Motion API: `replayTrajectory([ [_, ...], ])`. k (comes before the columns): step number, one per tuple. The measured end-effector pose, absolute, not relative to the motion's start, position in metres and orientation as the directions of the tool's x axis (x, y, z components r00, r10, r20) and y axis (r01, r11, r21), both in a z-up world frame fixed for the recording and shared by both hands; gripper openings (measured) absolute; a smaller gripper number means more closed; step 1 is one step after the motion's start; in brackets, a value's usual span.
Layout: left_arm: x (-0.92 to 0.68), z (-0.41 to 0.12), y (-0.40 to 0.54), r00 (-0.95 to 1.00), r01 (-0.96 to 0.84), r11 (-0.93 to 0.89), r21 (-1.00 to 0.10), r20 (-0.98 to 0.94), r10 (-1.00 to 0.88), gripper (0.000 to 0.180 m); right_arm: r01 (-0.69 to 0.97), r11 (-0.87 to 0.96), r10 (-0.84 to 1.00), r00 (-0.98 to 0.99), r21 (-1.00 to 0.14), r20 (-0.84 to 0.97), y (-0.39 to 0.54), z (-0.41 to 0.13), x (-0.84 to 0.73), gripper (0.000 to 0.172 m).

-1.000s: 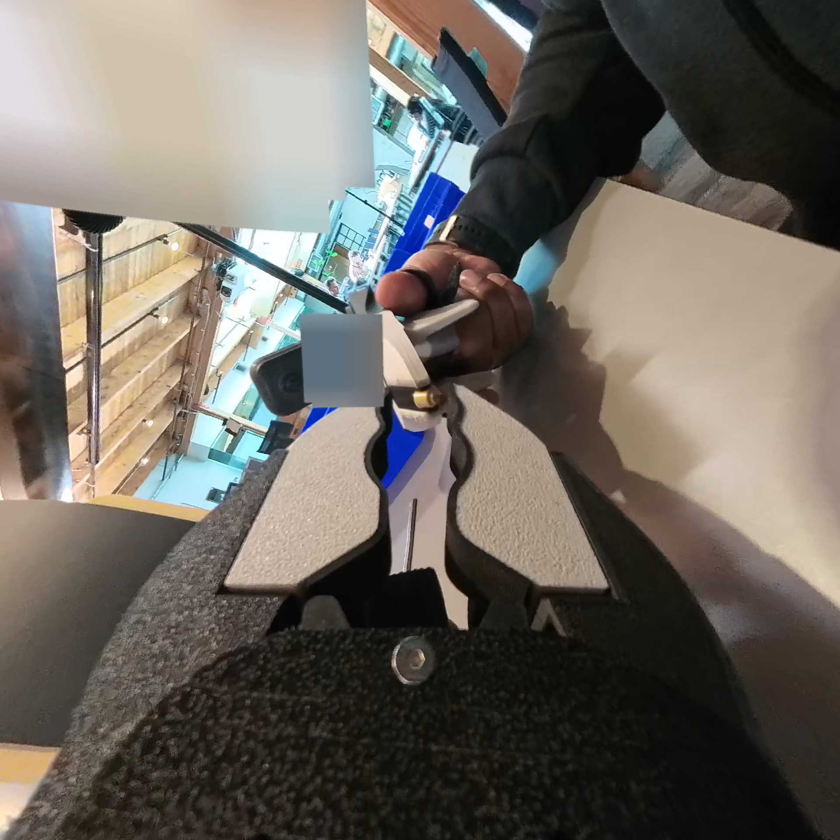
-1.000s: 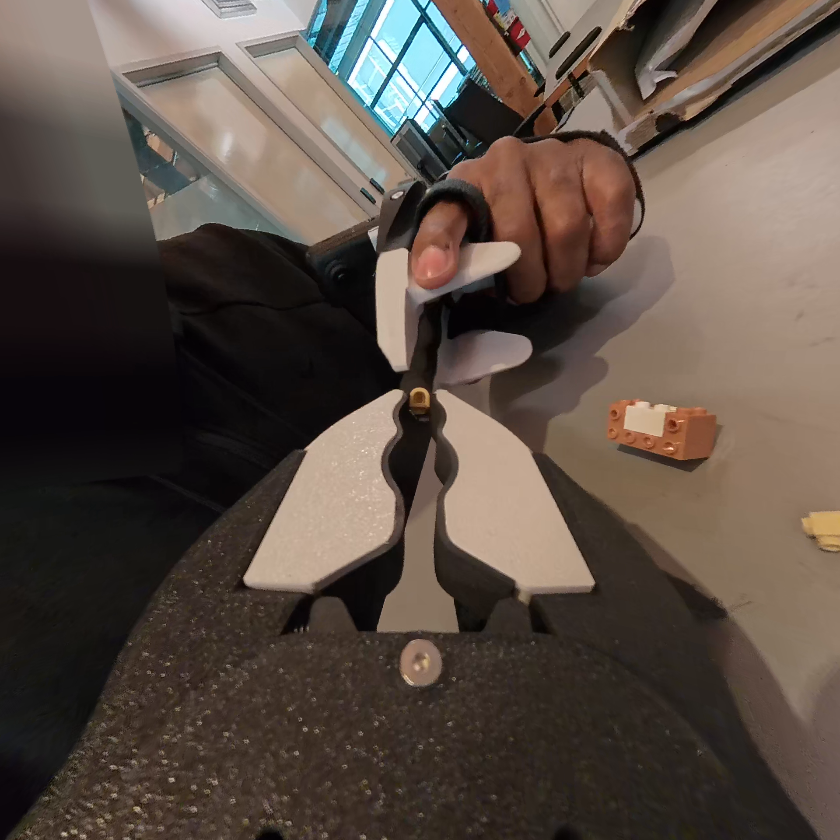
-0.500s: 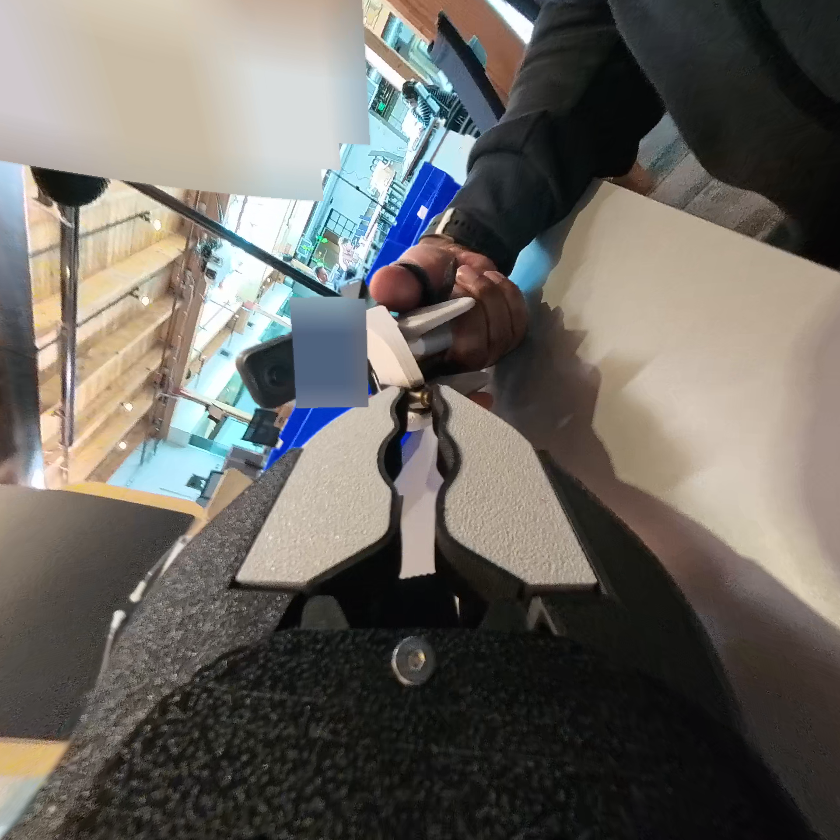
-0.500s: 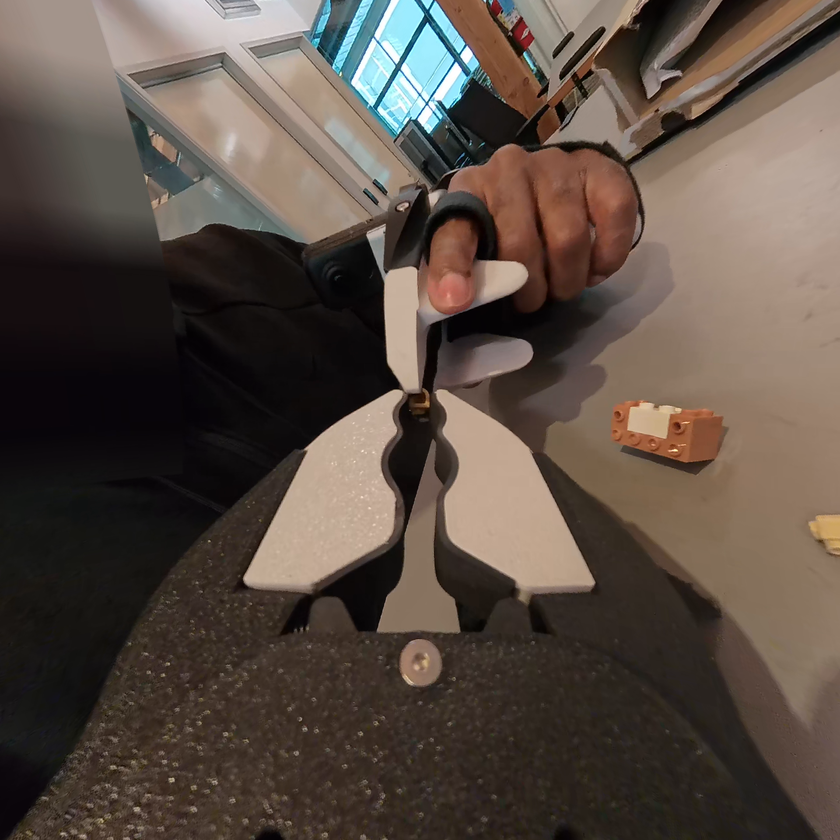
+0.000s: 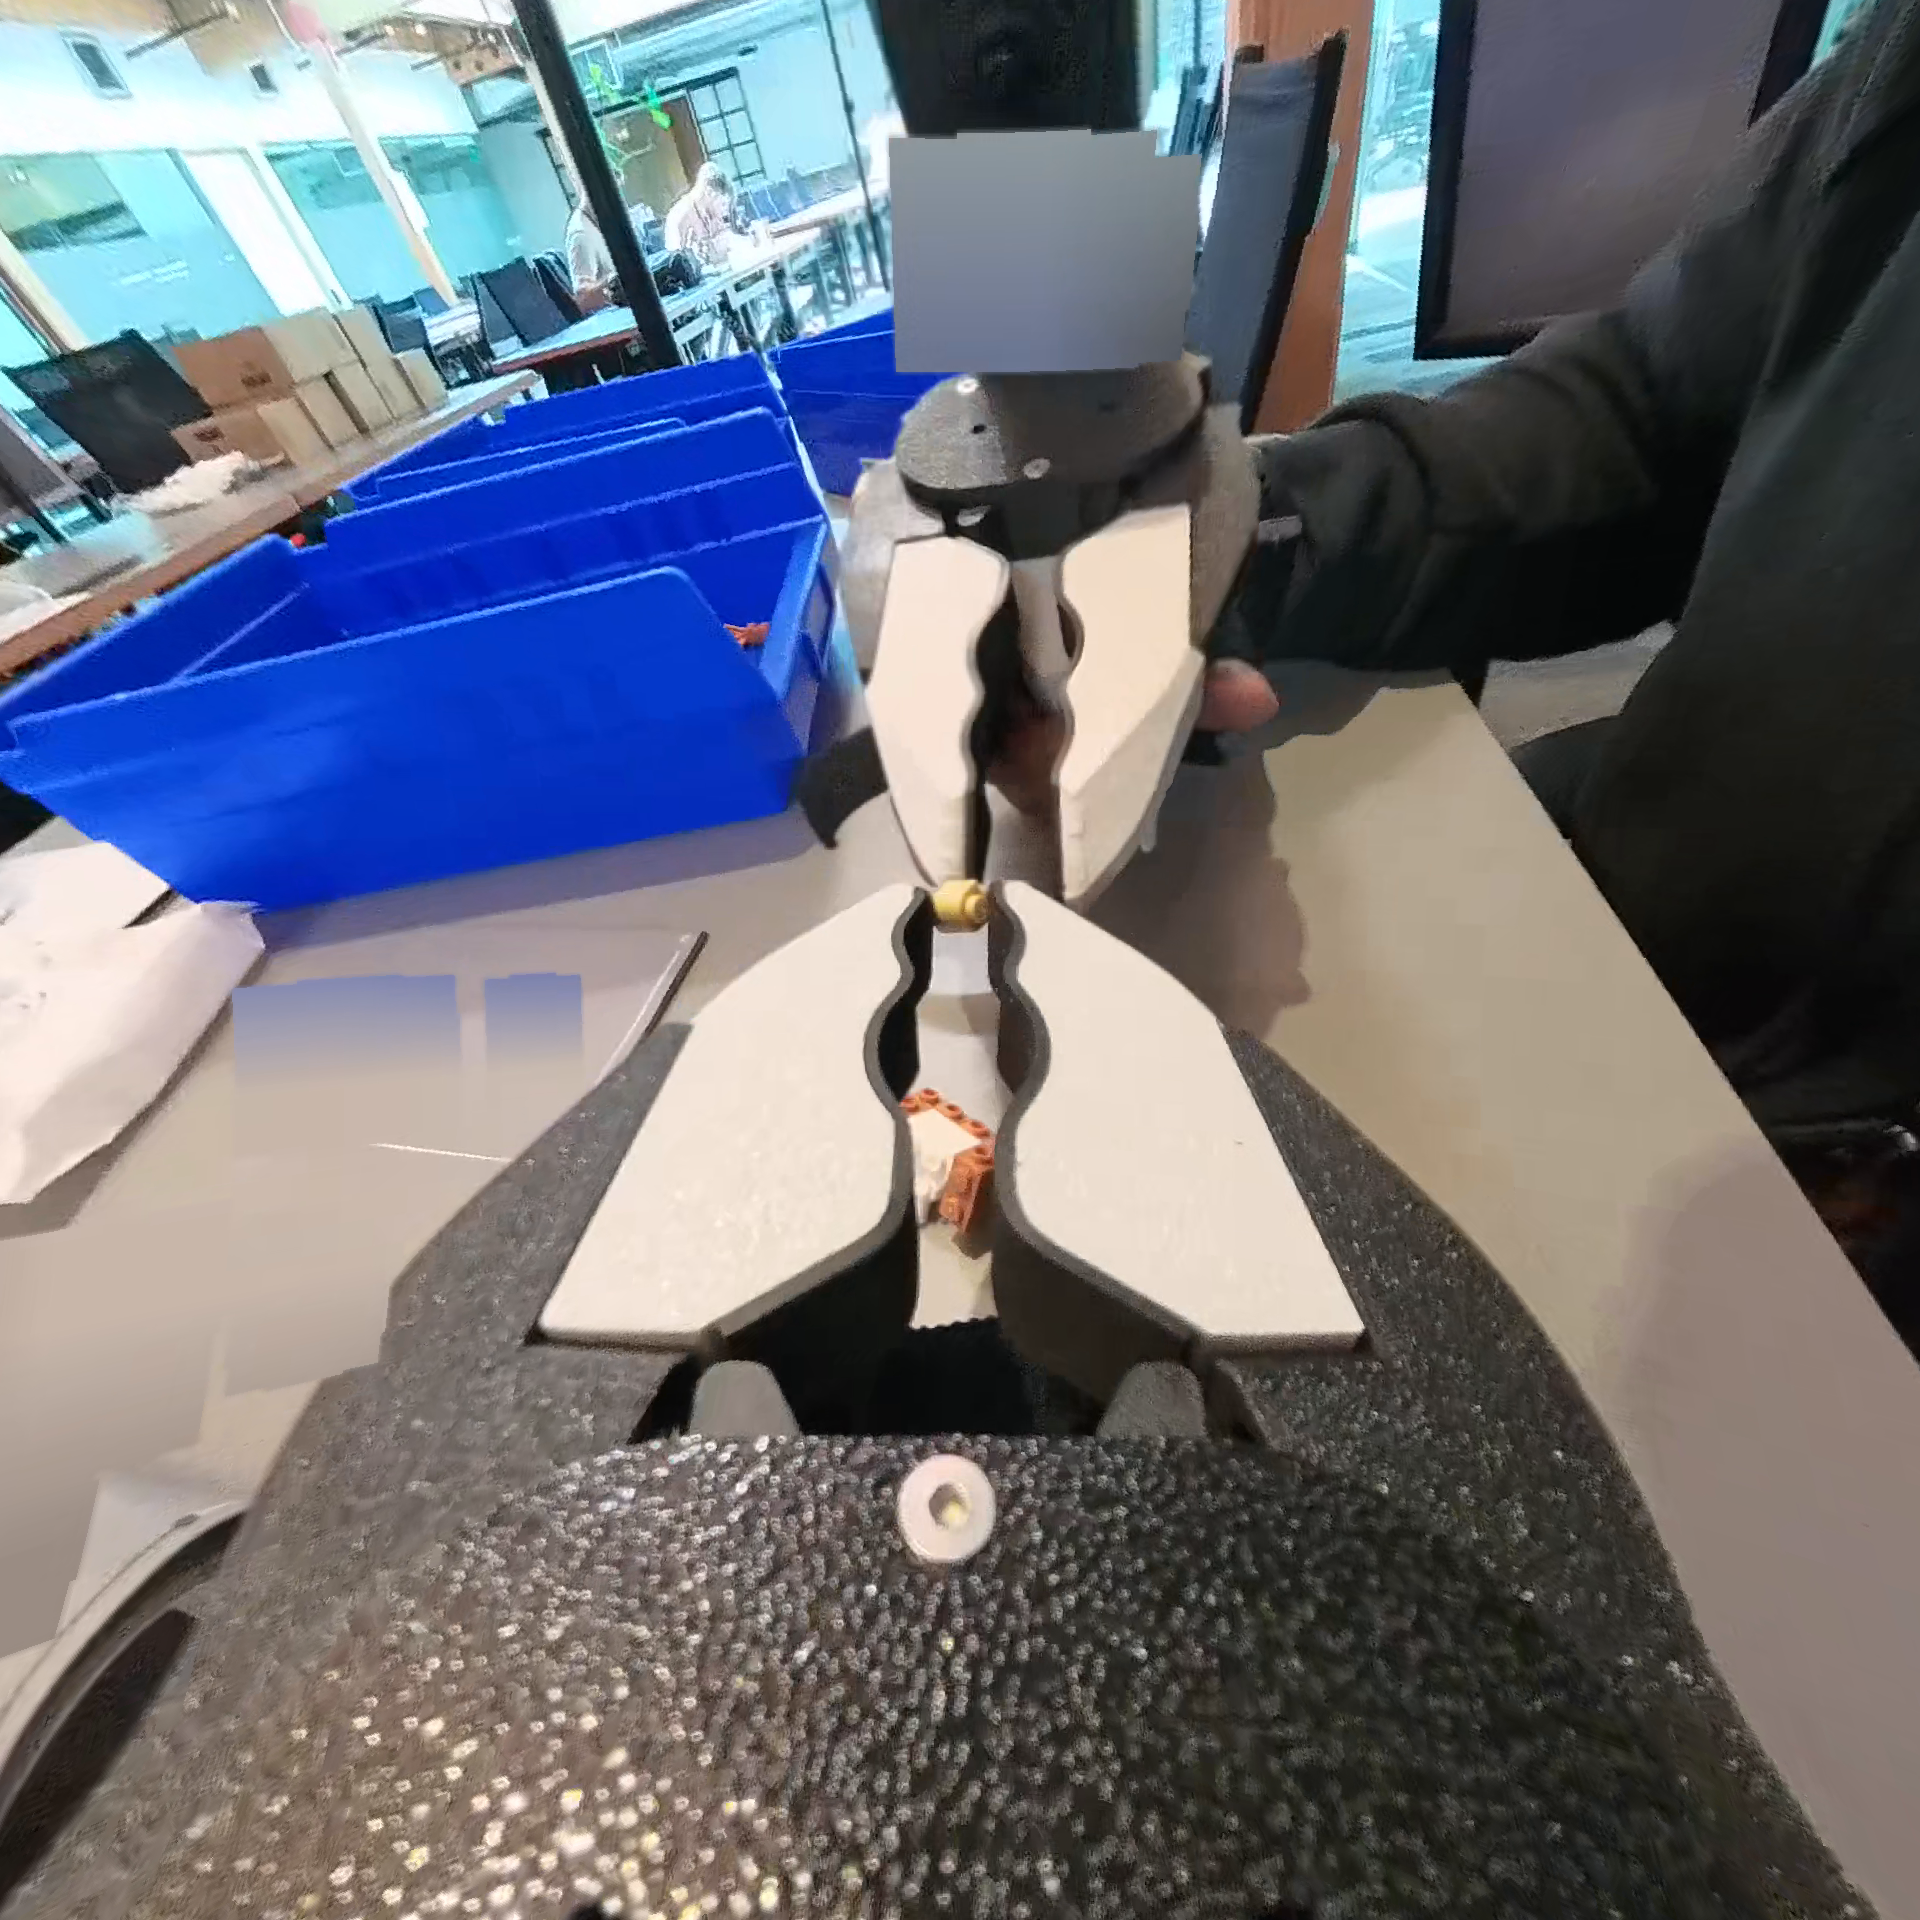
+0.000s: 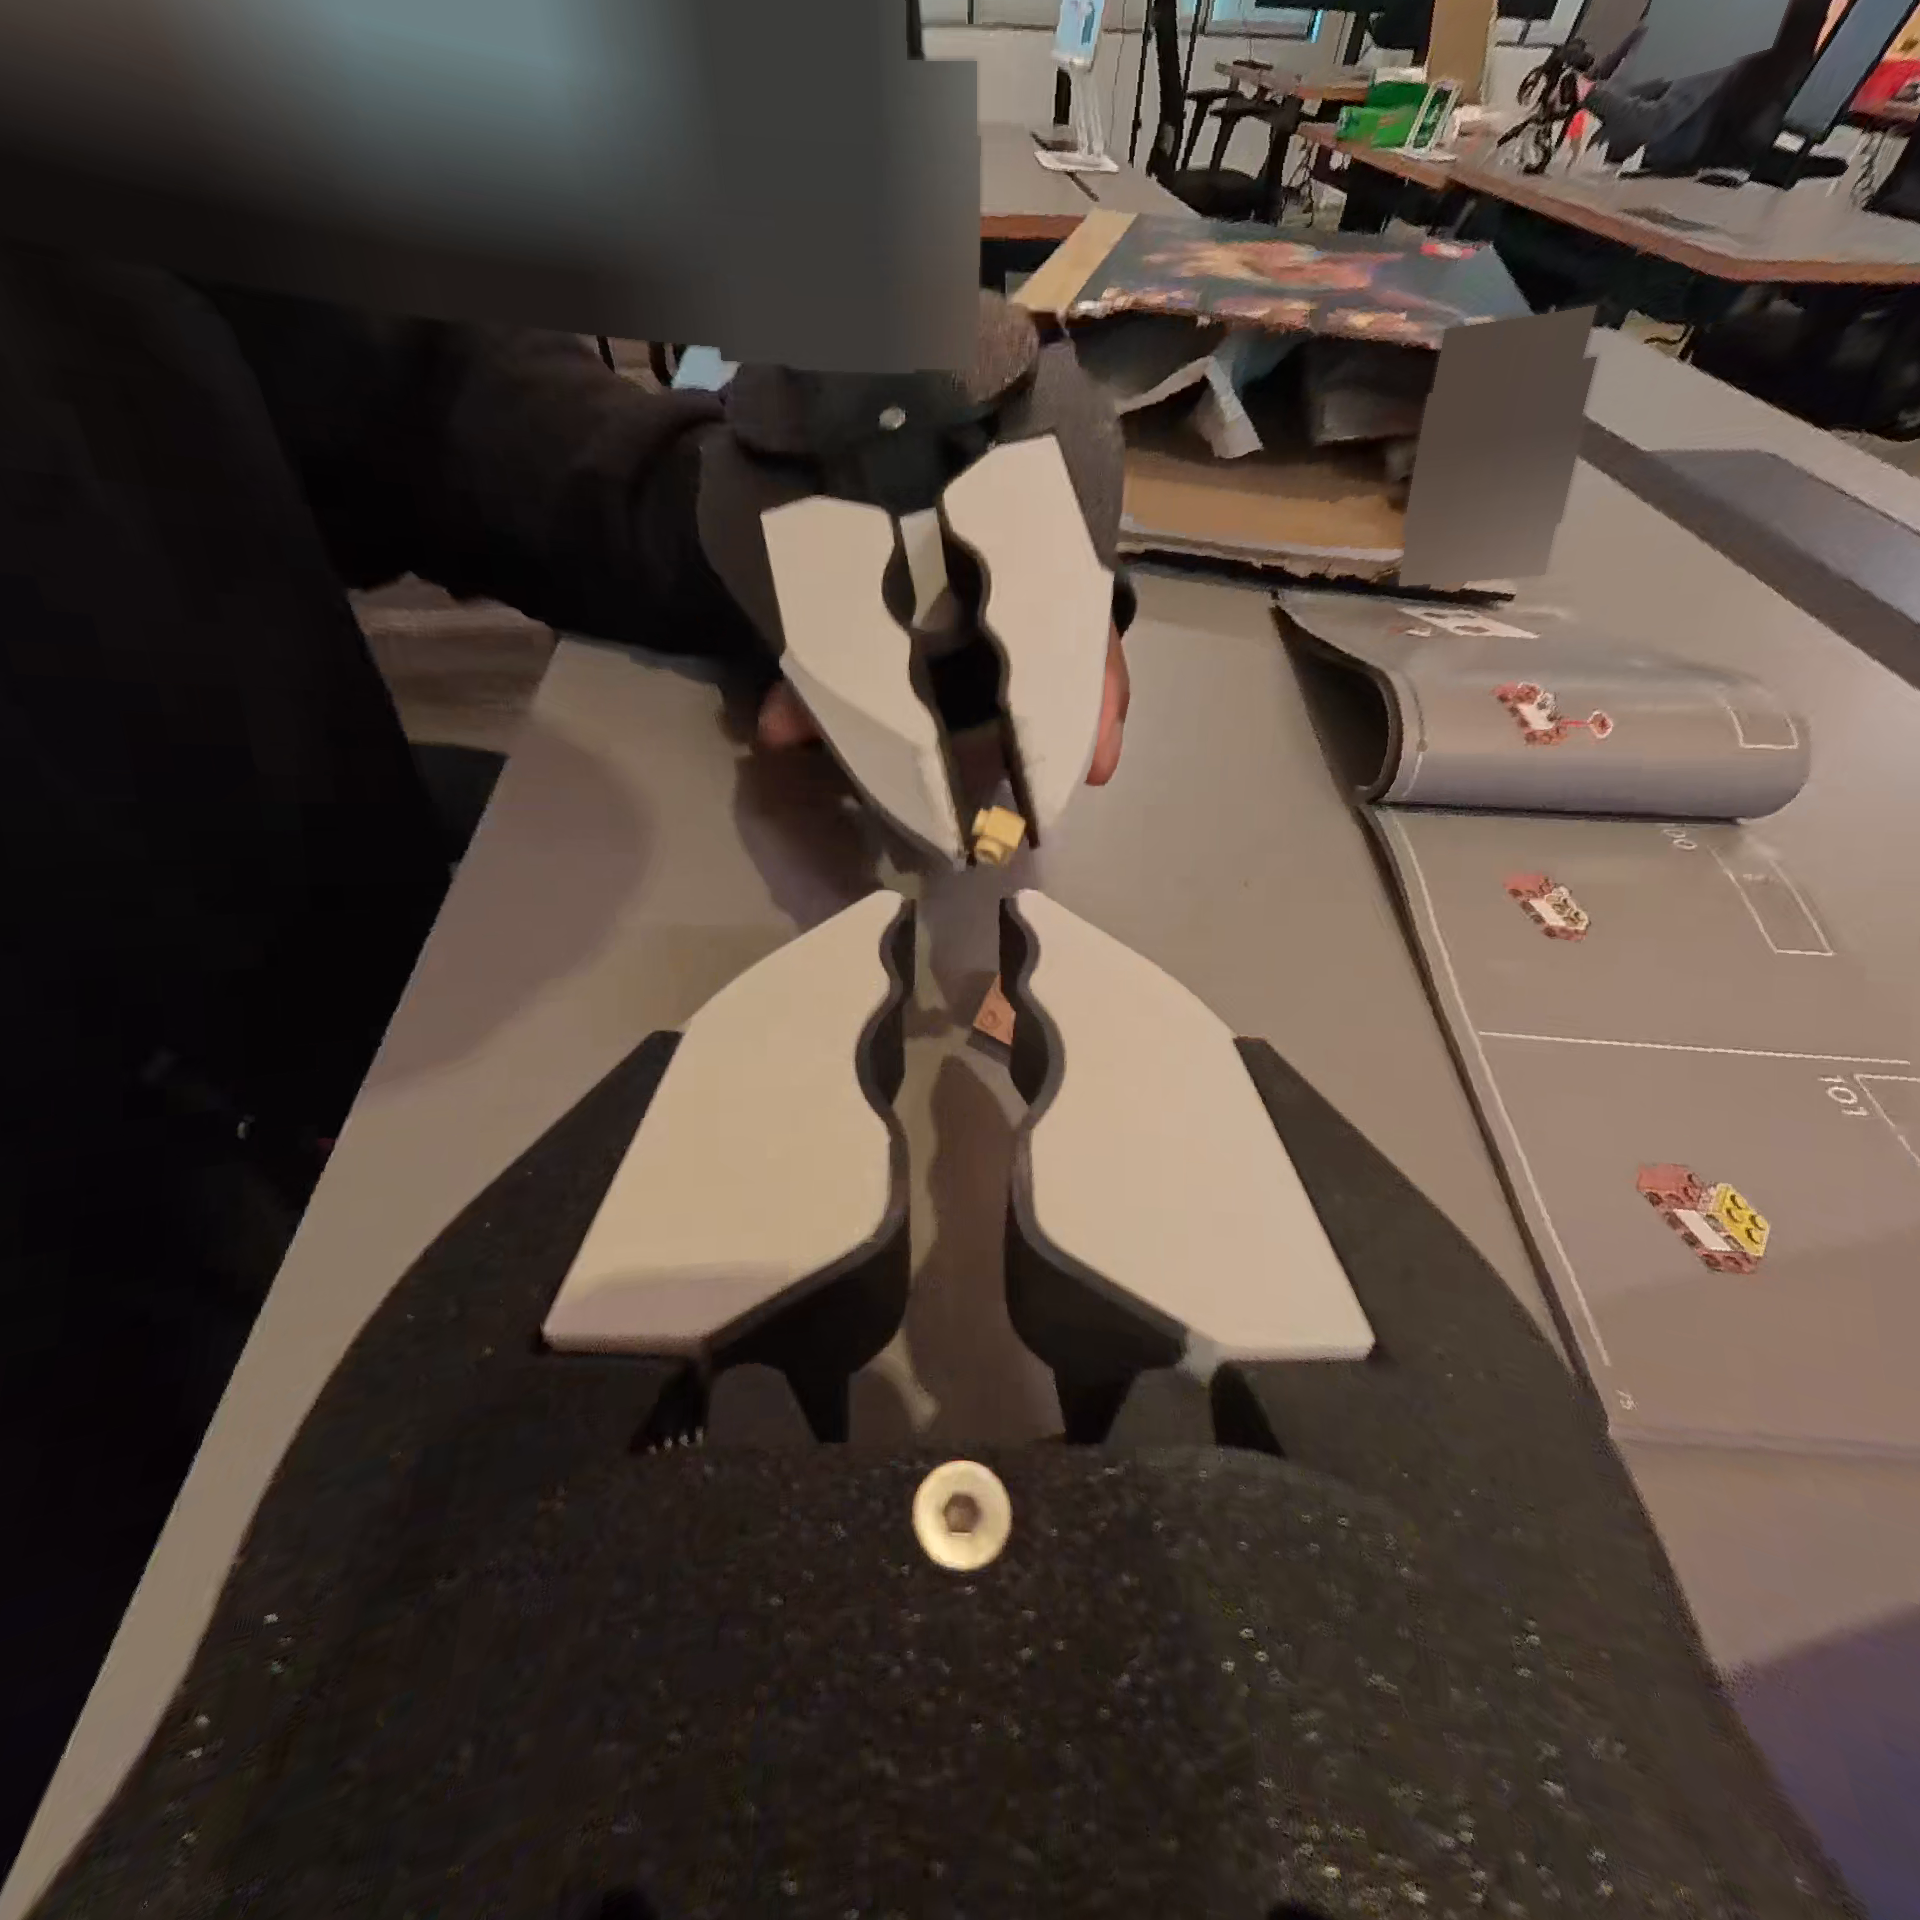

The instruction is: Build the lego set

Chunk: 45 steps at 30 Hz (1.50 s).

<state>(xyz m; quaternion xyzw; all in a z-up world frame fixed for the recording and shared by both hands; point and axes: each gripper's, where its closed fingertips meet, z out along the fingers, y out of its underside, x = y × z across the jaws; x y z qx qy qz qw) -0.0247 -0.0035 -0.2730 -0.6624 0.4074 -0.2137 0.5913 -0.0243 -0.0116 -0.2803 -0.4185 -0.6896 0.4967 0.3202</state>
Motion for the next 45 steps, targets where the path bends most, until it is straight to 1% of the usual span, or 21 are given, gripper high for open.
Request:
replayTrajectory([
  [3,-0.028,-0.277,-0.002,0.587,-0.270,-0.040,-0.962,-0.132,-0.798,0.009,0.246,0.184,0.911,-0.405,-0.952,0.072,-0.006,-0.281,-0.028,0.009],
  [7,-0.027,-0.278,-0.004,0.570,-0.162,-0.197,-0.967,0.071,-0.819,0.009,0.174,0.326,0.909,-0.328,-0.929,0.257,0.003,-0.277,-0.031,0.008],
  [11,-0.028,-0.276,-0.005,0.538,-0.046,-0.327,-0.944,0.253,-0.804,0.009,0.117,0.528,0.833,-0.266,-0.841,0.486,0.002,-0.278,-0.034,0.009],
  [14,-0.029,-0.275,-0.006,0.509,0.010,-0.393,-0.919,0.343,-0.789,0.009,0.102,0.616,0.777,-0.244,-0.782,0.580,-0.001,-0.281,-0.036,0.011],
  [17,-0.028,-0.275,-0.007,0.485,0.045,-0.440,-0.897,0.404,-0.776,0.009,0.079,0.641,0.757,-0.230,-0.763,0.612,-0.004,-0.281,-0.038,0.015],
  [21,-0.028,-0.279,-0.006,0.494,0.030,-0.457,-0.889,0.410,-0.767,0.009,0.068,0.656,0.745,-0.221,-0.752,0.630,-0.006,-0.280,-0.039,0.016],
  [23,-0.026,-0.282,-0.006,0.496,0.018,-0.466,-0.885,0.412,-0.764,0.009,0.068,0.666,0.736,-0.220,-0.743,0.640,-0.008,-0.281,-0.040,0.015],
  [25,-0.025,-0.283,-0.006,0.499,0.011,-0.474,-0.881,0.416,-0.761,0.009,0.070,0.676,0.727,-0.225,-0.733,0.649,-0.009,-0.283,-0.040,0.009],
  [27,-0.025,-0.284,-0.005,0.499,0.011,-0.479,-0.877,0.420,-0.758,0.009,0.073,0.686,0.719,-0.222,-0.724,0.658,-0.008,-0.284,-0.040,0.008],
  [30,-0.025,-0.283,-0.005,0.502,0.005,-0.467,-0.884,0.406,-0.764,0.010,0.083,0.661,0.740,-0.242,-0.746,0.628,-0.007,-0.284,-0.038,0.008],
  [31,-0.026,-0.283,-0.004,0.510,-0.006,-0.451,-0.893,0.385,-0.769,0.012,0.095,0.646,0.752,-0.251,-0.757,0.610,-0.006,-0.285,-0.038,0.008],
  [32,-0.030,-0.284,-0.003,0.527,-0.034,-0.429,-0.903,0.348,-0.775,0.018,0.109,0.633,0.764,-0.253,-0.767,0.594,-0.003,-0.285,-0.037,0.008],
  [34,-0.041,-0.292,-0.001,0.562,-0.143,-0.380,-0.914,0.241,-0.791,0.030,0.135,0.601,0.790,-0.252,-0.788,0.559,0.003,-0.286,-0.033,0.008],
  [36,-0.053,-0.303,-0.005,0.539,-0.276,-0.330,-0.903,0.139,-0.831,0.034,0.162,0.549,0.825,-0.262,-0.820,0.501,0.009,-0.287,-0.029,0.007],
  [37,-0.059,-0.309,-0.005,0.527,-0.337,-0.310,-0.889,0.094,-0.844,0.036,0.171,0.528,0.838,-0.262,-0.832,0.478,0.011,-0.287,-0.028,0.008],
  [40,-0.069,-0.331,-0.002,0.471,-0.511,-0.261,-0.819,-0.012,-0.882,0.048,0.192,0.489,0.860,-0.272,-0.851,0.433,0.015,-0.289,-0.026,0.008],
  [43,-0.071,-0.350,0.002,0.343,-0.681,-0.167,-0.713,-0.109,-0.933,0.057,0.212,0.465,0.869,-0.296,-0.859,0.398,0.015,-0.293,-0.025,0.007],
  [45,-0.062,-0.349,0.003,0.245,-0.709,-0.100,-0.699,-0.111,-0.963,0.058,0.238,0.465,0.869,-0.305,-0.853,0.389,0.015,-0.298,-0.025,0.008],
])
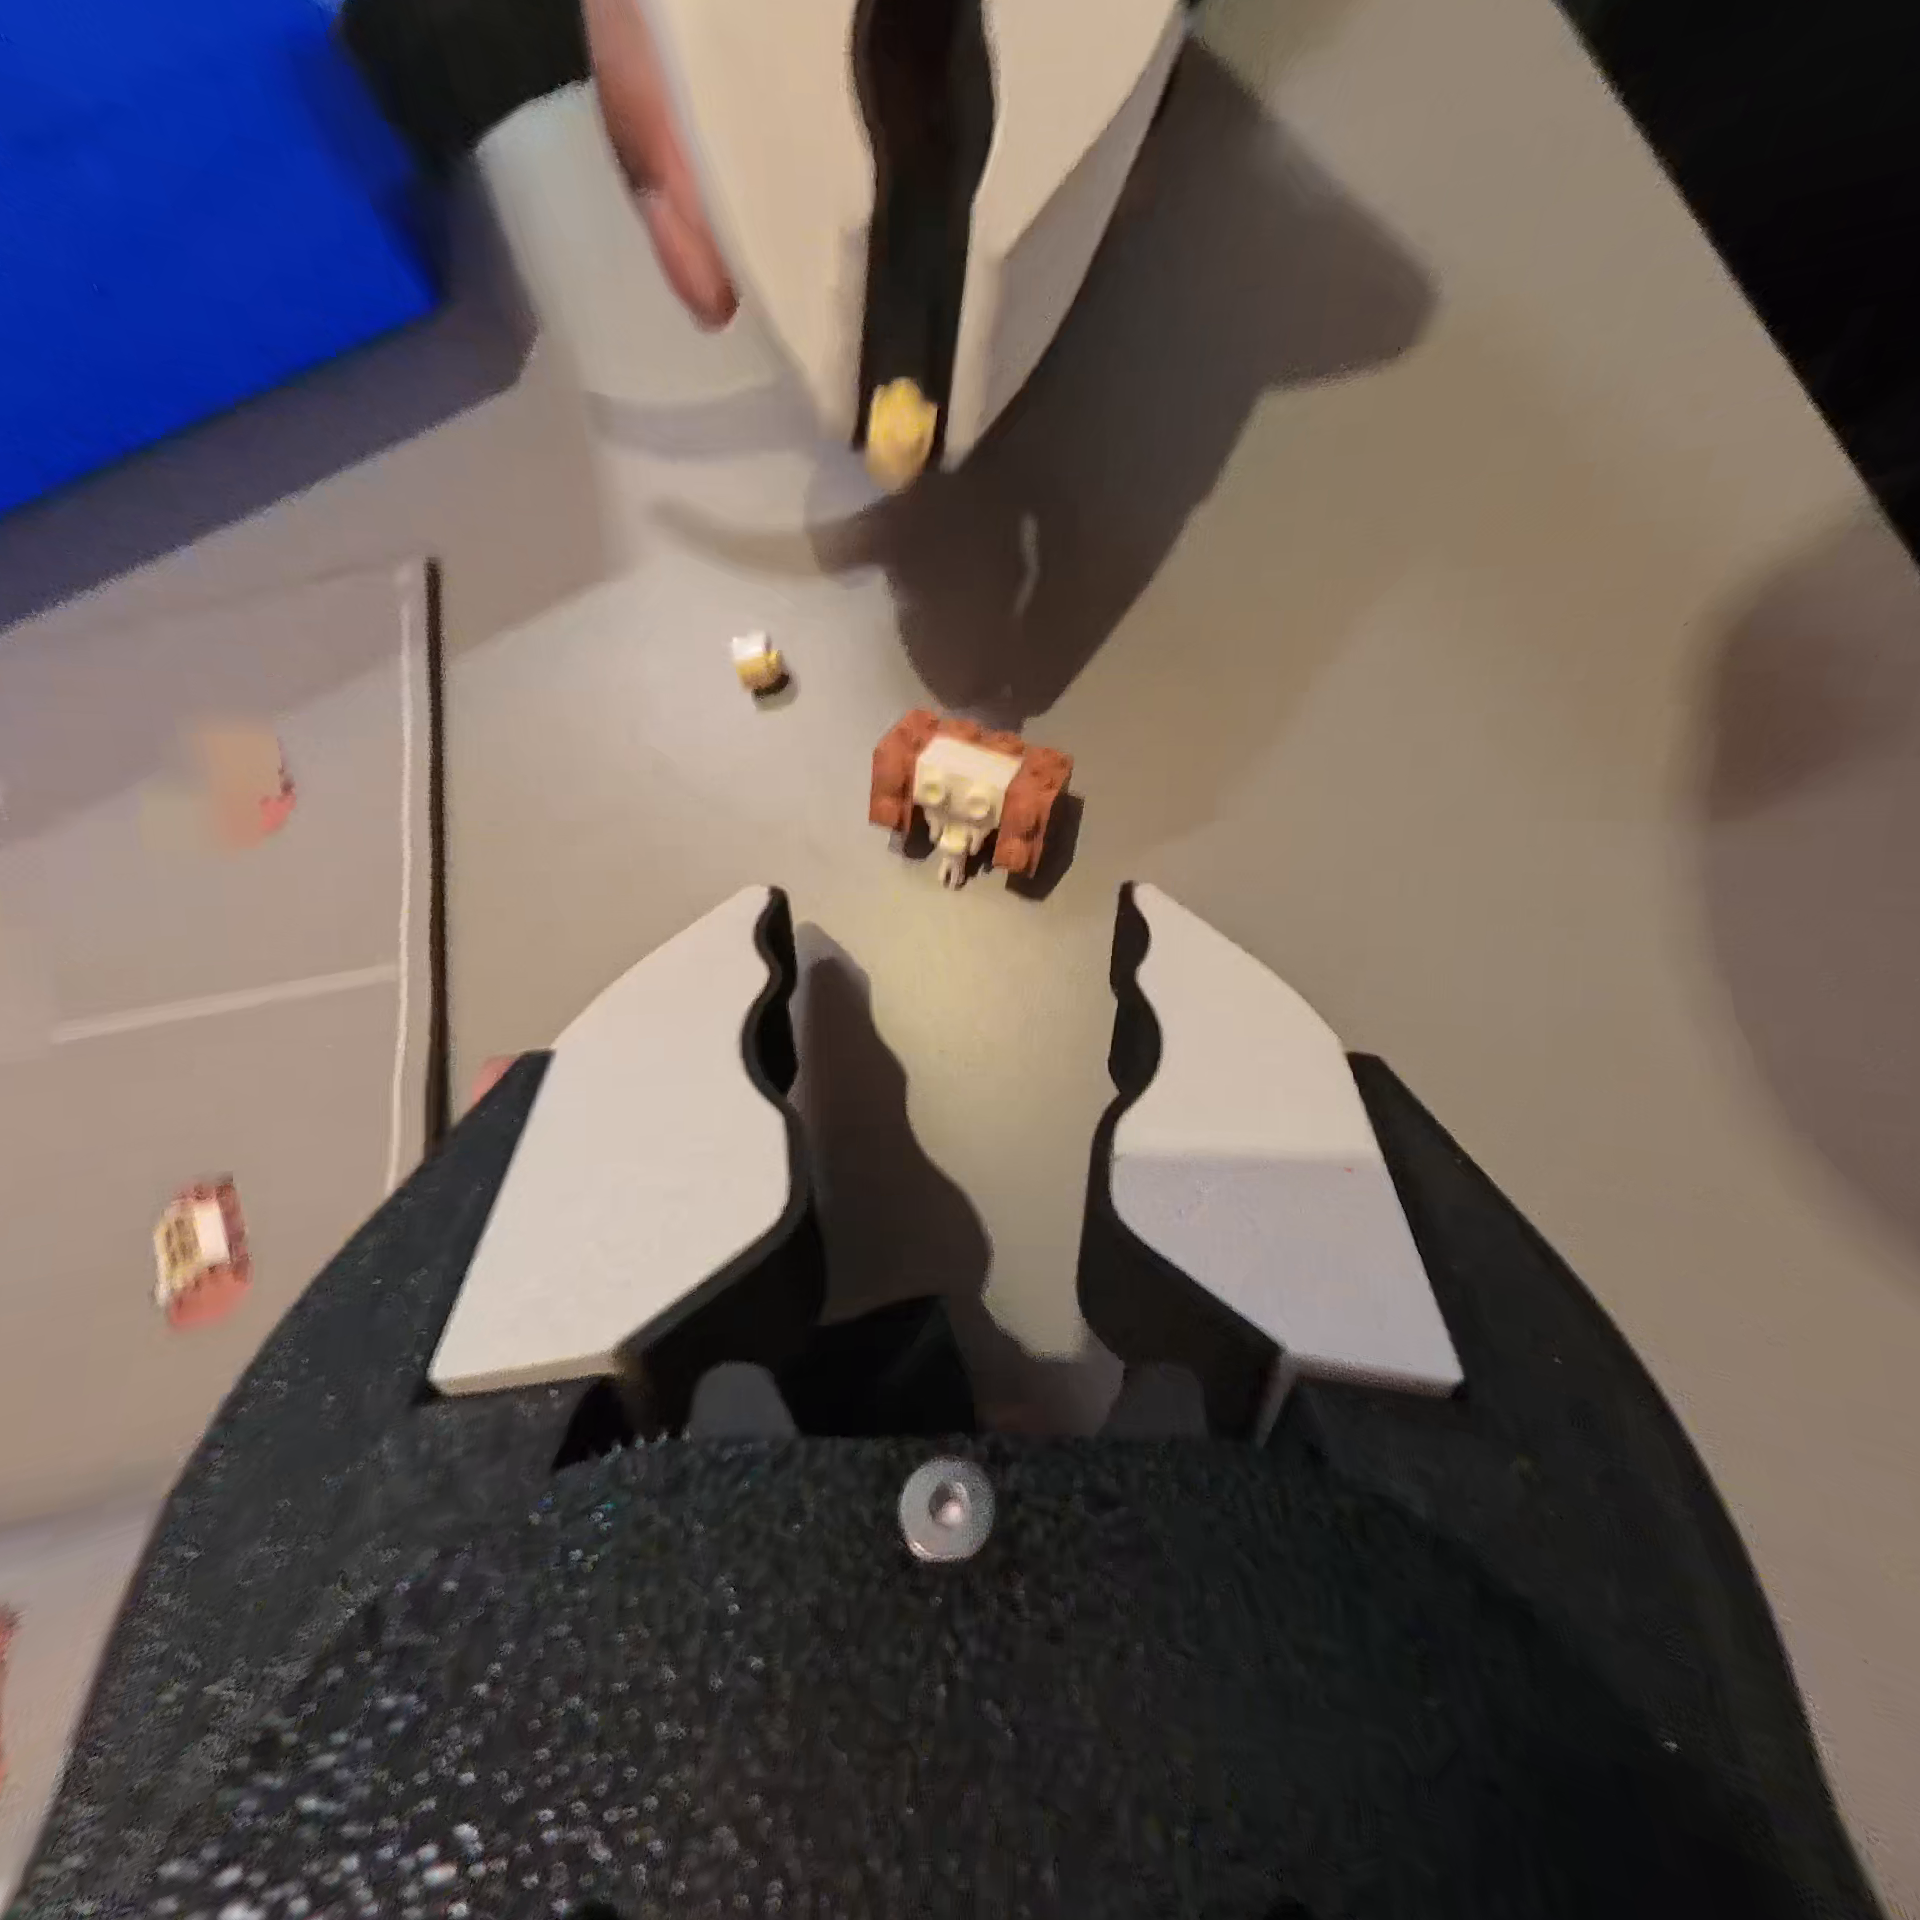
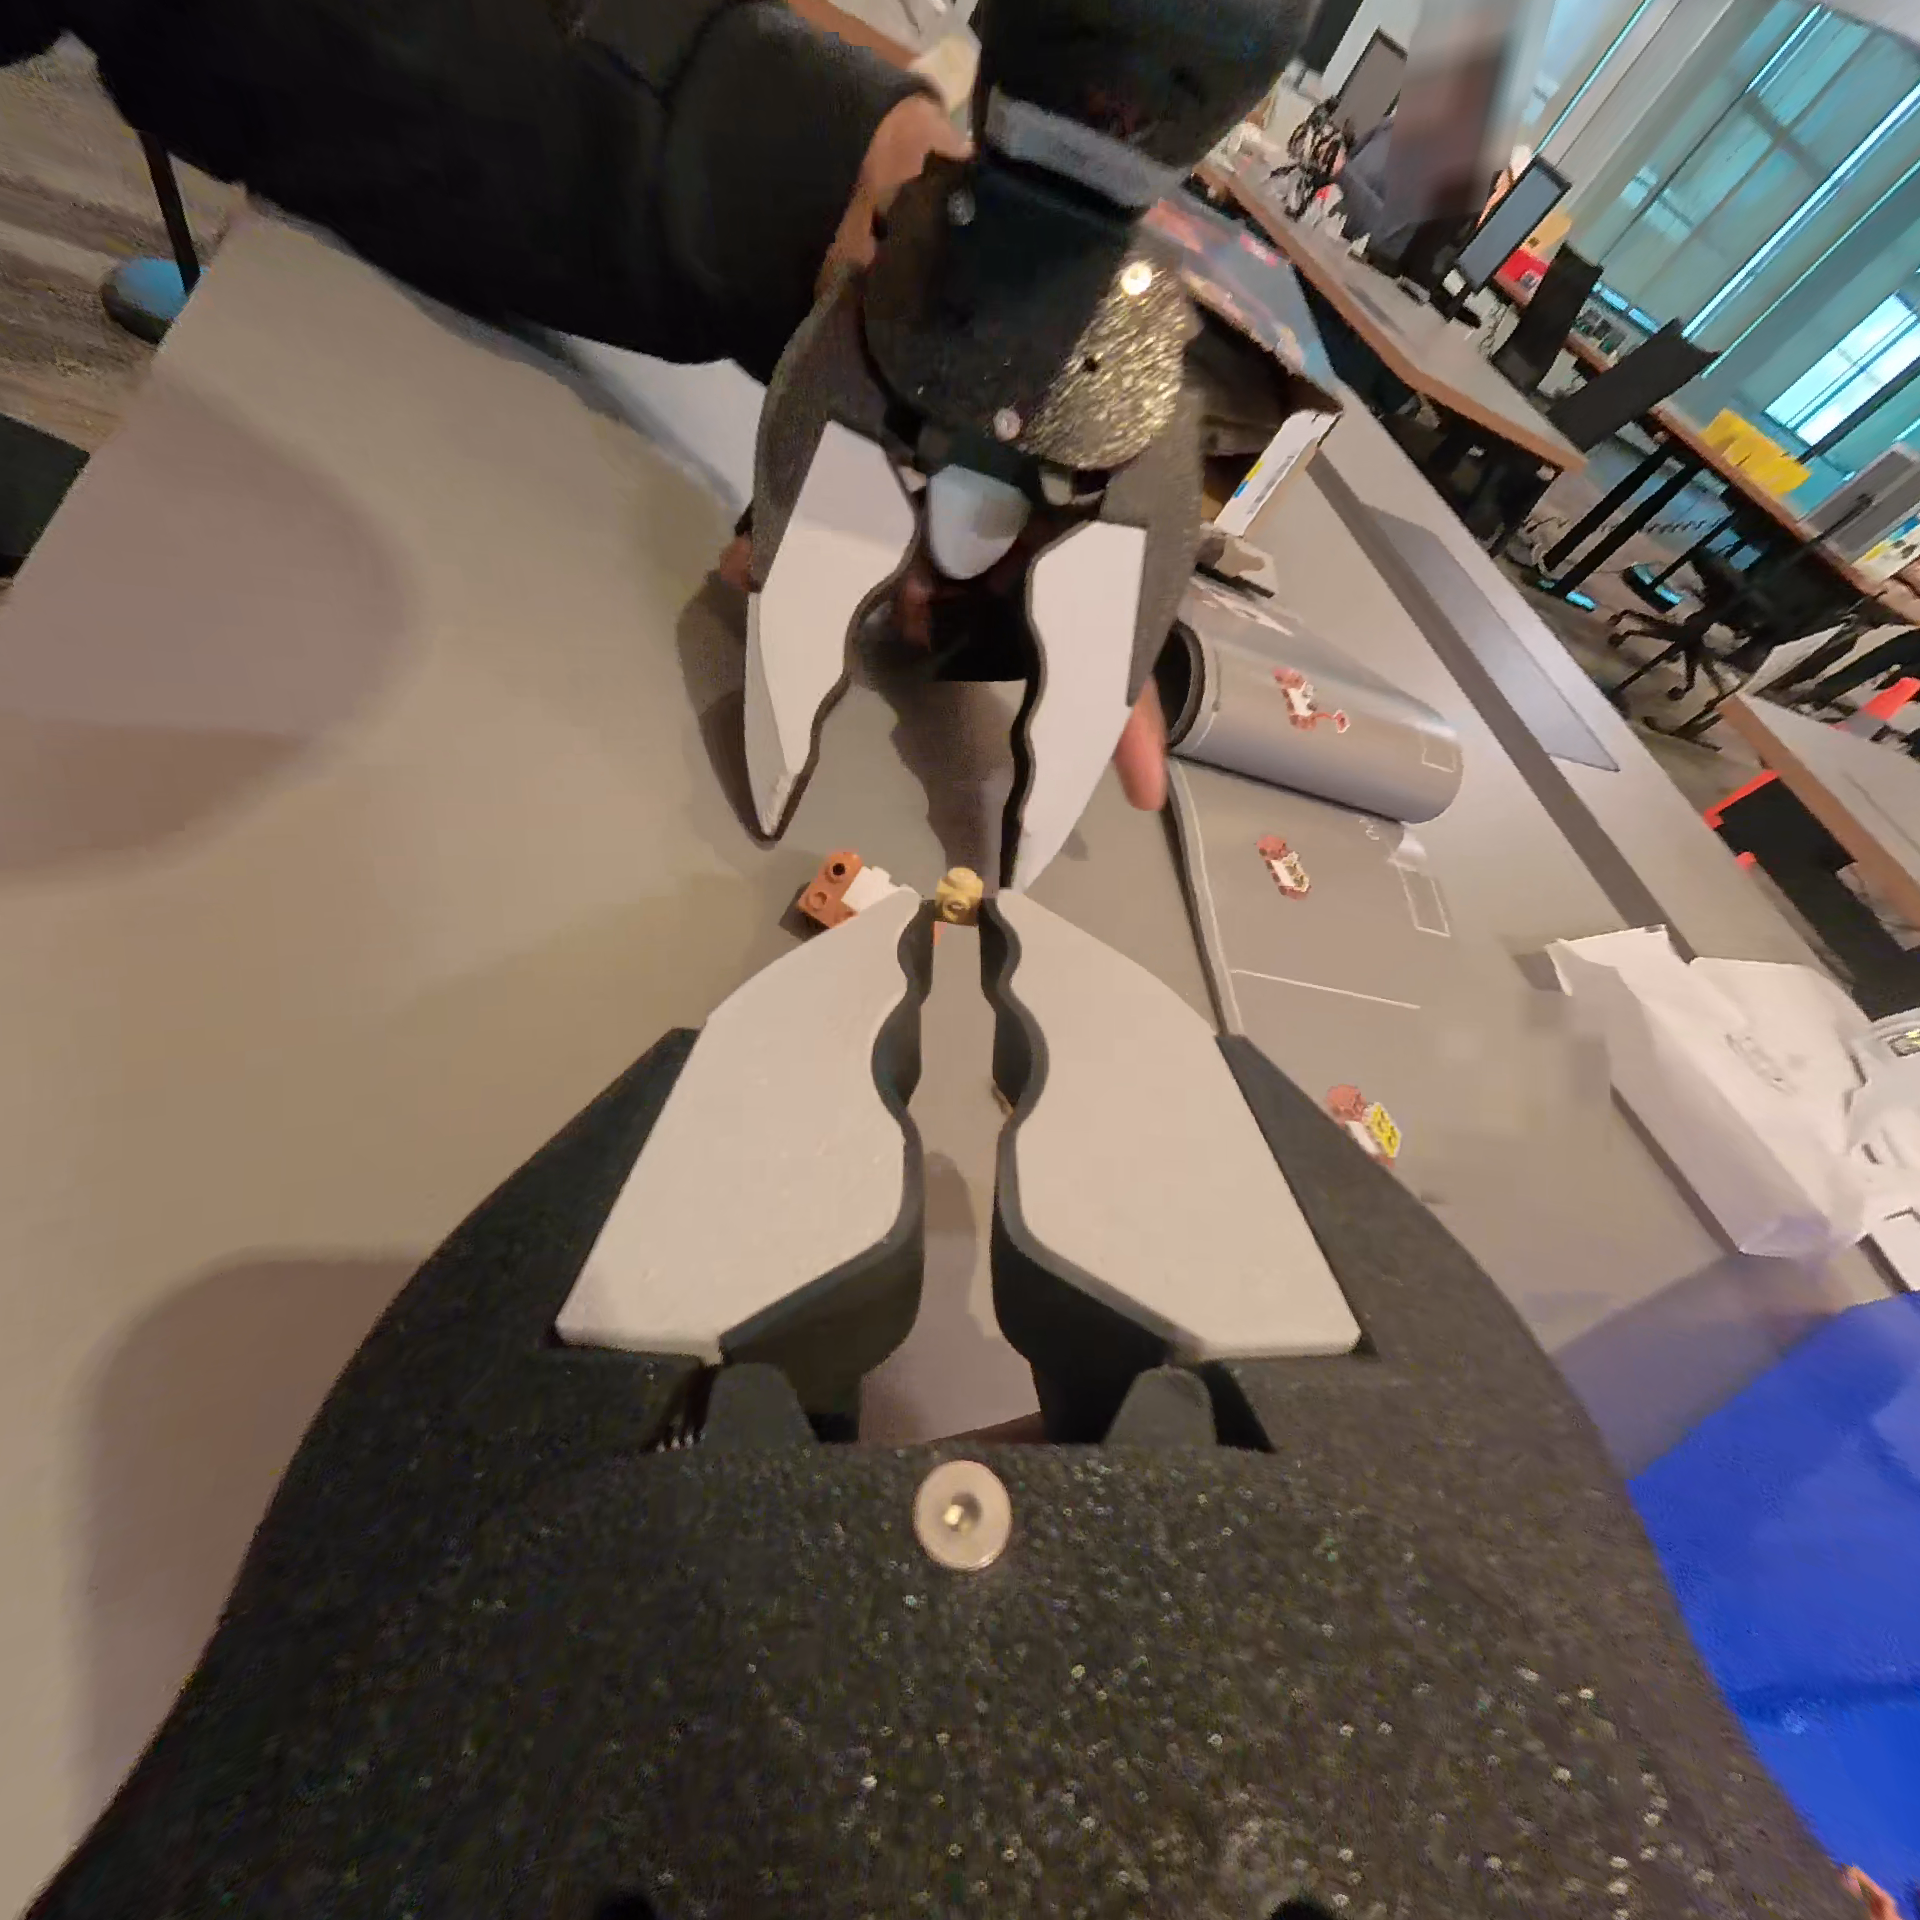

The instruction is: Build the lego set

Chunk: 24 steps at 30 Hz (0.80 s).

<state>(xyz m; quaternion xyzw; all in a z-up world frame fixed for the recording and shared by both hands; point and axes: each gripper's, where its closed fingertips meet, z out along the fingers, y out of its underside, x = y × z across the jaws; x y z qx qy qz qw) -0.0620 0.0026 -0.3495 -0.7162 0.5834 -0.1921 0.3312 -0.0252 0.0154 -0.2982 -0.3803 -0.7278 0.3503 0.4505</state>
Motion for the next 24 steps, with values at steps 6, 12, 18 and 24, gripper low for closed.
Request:
replayTrajectory([
  [6,-0.035,-0.353,0.006,0.127,-0.724,-0.024,-0.689,-0.098,-0.987,0.037,0.295,0.453,0.876,-0.325,-0.841,0.357,0.015,-0.308,-0.026,0.007],
  [12,-0.044,-0.353,0.006,0.196,-0.837,-0.092,-0.540,-0.139,-0.971,0.037,0.341,0.417,0.892,-0.333,-0.843,0.306,0.013,-0.313,-0.028,0.007],
  [18,-0.043,-0.354,-0.001,0.264,-0.907,-0.203,-0.369,-0.123,-0.957,0.037,0.379,0.453,0.874,-0.366,-0.807,0.319,0.003,-0.322,-0.033,0.008],
  [24,-0.038,-0.354,-0.002,0.299,-0.908,-0.249,-0.337,-0.104,-0.949,0.045,0.392,0.438,0.878,-0.382,-0.809,0.290,0.004,-0.323,-0.030,0.008],
])
